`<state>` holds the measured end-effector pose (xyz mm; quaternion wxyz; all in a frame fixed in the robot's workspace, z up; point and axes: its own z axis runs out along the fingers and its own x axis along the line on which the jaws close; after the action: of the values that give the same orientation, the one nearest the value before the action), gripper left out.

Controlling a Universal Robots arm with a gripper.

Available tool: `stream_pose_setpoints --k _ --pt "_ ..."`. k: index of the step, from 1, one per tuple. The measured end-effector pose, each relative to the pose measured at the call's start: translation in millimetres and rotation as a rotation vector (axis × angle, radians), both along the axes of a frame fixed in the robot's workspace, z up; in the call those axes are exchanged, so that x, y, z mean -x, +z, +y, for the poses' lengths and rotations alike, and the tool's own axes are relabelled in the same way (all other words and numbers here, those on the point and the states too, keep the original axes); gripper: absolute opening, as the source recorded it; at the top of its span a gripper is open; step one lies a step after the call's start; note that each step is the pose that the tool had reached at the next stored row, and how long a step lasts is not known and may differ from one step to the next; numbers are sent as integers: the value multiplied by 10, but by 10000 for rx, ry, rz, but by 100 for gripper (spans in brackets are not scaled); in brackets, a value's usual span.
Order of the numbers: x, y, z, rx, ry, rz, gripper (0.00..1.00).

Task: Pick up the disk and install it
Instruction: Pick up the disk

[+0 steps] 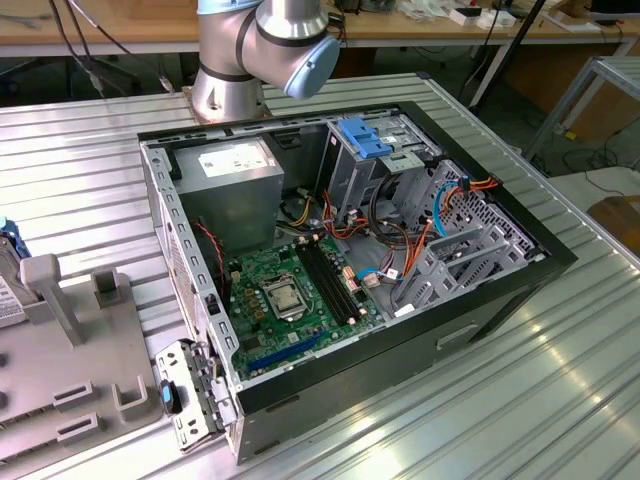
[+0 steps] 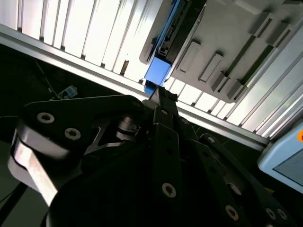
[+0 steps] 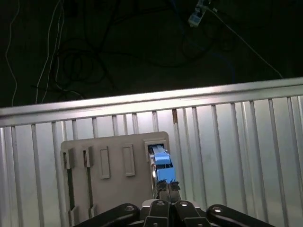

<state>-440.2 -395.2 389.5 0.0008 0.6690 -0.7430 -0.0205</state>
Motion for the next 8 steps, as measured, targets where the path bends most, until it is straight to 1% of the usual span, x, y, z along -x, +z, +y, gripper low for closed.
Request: stream_pose_setpoints --k 1,2,3,5,8 --pt "4 -1 -1 7 39 -91 11" --pt "8 -2 -1 9 46 -160 11" --pt "12 -4 -1 10 47 -210 11" --pt "15 -10 -2 28 93 -215 11" --pt "17 -24 -3 26 363 -216 11"
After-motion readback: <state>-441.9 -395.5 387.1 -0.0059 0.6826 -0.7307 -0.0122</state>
